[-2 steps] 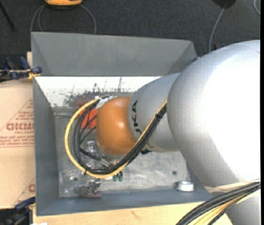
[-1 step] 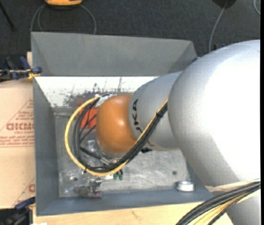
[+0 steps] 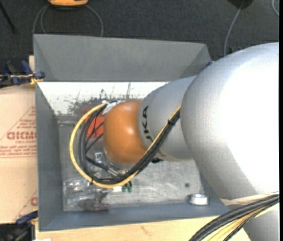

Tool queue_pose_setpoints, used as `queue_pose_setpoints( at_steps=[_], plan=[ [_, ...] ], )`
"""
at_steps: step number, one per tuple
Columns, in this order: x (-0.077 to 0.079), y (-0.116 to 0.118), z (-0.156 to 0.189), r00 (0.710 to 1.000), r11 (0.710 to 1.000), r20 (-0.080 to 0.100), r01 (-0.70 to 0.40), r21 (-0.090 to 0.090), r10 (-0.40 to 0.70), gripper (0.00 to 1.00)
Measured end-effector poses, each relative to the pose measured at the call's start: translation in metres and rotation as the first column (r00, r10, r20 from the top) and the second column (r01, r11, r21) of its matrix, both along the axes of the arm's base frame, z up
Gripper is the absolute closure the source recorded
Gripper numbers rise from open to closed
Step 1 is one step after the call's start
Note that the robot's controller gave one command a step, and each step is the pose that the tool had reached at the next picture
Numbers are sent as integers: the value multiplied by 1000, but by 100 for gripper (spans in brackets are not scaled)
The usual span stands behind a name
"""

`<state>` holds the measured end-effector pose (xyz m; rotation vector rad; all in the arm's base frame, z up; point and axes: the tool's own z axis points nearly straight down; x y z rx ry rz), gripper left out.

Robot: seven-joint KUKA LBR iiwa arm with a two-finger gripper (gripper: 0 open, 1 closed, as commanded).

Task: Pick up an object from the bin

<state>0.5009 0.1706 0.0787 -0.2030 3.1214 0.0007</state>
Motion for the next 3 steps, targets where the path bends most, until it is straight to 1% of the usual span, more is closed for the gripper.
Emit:
queue_pose_setpoints(
  at_steps=[1, 2, 3],
  plan=[
    [1, -1, 19, 1000, 1000, -9, 0, -2, 0, 100],
    [3, -1, 106, 1000, 1000, -6, -4, 1, 4, 100],
    [4, -2, 106, 1000, 1000, -11, -6, -2, 6, 100]
  ],
)
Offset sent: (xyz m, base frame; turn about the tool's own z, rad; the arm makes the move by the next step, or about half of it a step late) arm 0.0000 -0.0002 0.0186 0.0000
